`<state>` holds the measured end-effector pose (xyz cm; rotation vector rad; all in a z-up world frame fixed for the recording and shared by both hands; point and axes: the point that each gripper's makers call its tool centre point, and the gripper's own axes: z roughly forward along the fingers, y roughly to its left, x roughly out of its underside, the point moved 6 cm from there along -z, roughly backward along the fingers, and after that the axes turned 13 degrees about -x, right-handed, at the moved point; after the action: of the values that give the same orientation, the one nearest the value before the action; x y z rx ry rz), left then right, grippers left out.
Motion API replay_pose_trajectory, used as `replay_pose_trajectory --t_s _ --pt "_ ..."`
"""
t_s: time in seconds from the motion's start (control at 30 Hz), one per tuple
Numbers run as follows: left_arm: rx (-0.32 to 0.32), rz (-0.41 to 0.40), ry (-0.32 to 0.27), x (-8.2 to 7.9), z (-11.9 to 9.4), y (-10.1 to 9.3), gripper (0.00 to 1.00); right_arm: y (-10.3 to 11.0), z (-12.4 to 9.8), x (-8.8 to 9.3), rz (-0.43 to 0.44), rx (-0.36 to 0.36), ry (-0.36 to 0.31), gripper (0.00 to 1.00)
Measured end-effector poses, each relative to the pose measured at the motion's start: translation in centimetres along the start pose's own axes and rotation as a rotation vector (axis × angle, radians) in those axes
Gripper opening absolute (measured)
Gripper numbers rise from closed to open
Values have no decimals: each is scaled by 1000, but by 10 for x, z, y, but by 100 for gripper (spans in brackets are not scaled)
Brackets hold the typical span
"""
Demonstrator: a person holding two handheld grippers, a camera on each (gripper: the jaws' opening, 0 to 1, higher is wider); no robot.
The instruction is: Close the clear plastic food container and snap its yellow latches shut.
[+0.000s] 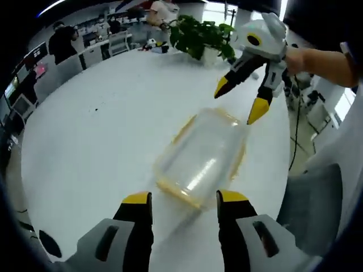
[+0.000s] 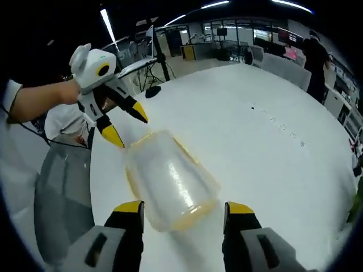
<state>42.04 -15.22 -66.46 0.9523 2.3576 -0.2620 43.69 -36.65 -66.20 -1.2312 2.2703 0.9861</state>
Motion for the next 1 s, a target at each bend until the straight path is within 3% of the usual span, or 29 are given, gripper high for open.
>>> replay_pose_trajectory --t_s 0.17,0.33,0.5,0.87,1.0 --pt "-12 -43 31 0 6 -8 44 -4 1 1 64 35 -14 54" --pt "-26 -181 29 -5 8 -8 45 -8 2 2 152 74 -40 52" --pt "-52 -313 35 -6 8 -4 44 -5 7 0 230 57 -92 52" --pt "-64 -440 57 1 15 -3 41 -9 16 9 333 81 -105 48" --pt "-60 -493 53 0 17 -3 41 -8 19 10 388 69 -142 47"
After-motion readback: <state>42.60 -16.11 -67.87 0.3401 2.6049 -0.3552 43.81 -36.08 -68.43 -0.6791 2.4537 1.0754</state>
